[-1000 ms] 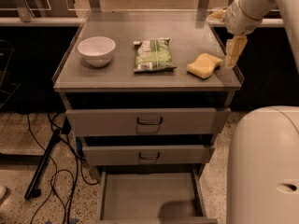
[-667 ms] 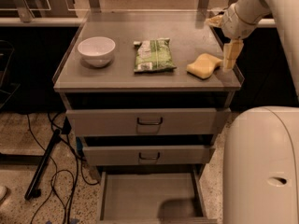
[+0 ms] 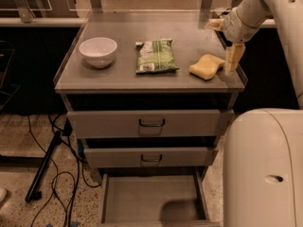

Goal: Place sponge into bottom drawer

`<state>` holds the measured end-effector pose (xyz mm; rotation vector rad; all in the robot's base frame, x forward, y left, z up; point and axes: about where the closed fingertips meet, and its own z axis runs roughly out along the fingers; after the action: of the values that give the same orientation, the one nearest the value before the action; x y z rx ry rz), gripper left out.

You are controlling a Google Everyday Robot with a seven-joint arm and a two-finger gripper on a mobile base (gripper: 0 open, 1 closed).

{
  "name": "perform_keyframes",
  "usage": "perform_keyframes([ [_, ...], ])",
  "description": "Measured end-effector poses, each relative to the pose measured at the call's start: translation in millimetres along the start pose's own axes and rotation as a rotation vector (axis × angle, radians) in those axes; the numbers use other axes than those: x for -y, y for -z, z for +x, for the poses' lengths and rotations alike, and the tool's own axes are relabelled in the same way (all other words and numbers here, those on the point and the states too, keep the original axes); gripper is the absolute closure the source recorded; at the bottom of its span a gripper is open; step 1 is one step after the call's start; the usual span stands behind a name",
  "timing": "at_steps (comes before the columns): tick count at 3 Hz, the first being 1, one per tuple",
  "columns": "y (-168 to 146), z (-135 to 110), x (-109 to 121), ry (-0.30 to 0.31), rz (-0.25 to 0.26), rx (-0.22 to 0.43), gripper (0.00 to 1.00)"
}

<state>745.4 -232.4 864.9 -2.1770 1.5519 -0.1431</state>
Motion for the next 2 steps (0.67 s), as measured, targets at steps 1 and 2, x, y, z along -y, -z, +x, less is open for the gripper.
perform_keyframes([
  [1, -1.2, 0.4, -2.2, 0.007, -0.009, 0.005, 0.0],
  [2, -5.2, -1.2, -5.2, 0.018, -0.029, 0.009, 0.0],
])
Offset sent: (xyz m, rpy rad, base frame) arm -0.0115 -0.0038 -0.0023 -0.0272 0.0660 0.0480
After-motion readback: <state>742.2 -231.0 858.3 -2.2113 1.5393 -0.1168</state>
